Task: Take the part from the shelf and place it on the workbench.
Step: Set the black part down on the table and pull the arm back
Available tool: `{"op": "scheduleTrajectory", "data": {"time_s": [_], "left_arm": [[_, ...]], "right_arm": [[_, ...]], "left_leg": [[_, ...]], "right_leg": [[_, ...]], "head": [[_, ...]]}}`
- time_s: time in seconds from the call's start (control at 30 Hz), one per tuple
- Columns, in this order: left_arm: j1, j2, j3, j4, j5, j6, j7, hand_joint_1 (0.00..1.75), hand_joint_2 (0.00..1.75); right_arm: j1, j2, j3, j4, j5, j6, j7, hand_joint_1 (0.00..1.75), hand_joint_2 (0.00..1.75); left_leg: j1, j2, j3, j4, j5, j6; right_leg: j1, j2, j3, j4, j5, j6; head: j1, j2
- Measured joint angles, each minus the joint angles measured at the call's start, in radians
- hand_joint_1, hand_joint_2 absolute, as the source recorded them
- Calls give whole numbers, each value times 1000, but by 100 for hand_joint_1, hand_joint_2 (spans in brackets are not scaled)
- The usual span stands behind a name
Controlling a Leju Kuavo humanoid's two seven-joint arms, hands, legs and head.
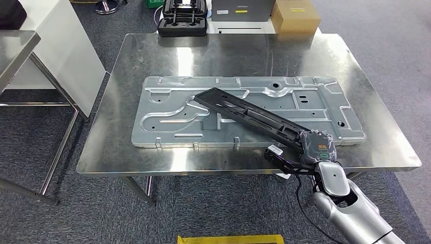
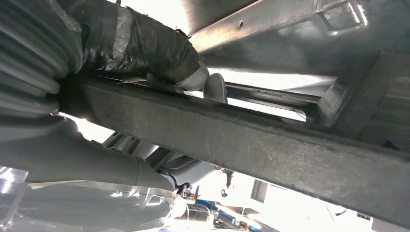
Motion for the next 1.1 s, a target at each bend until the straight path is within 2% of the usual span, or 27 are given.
{"op": "scheduleTrajectory", "data": {"time_s": [1.1], "left_arm": [[0, 0, 0, 0, 0, 0, 0, 0, 175]], "right_arm": [[0, 0, 0, 0, 0, 0, 0, 175, 175]], "left_leg": [[0, 0, 0, 0, 0, 0]], "right_leg": [[0, 0, 0, 0, 0, 0]], "head": [[0, 0]]}}
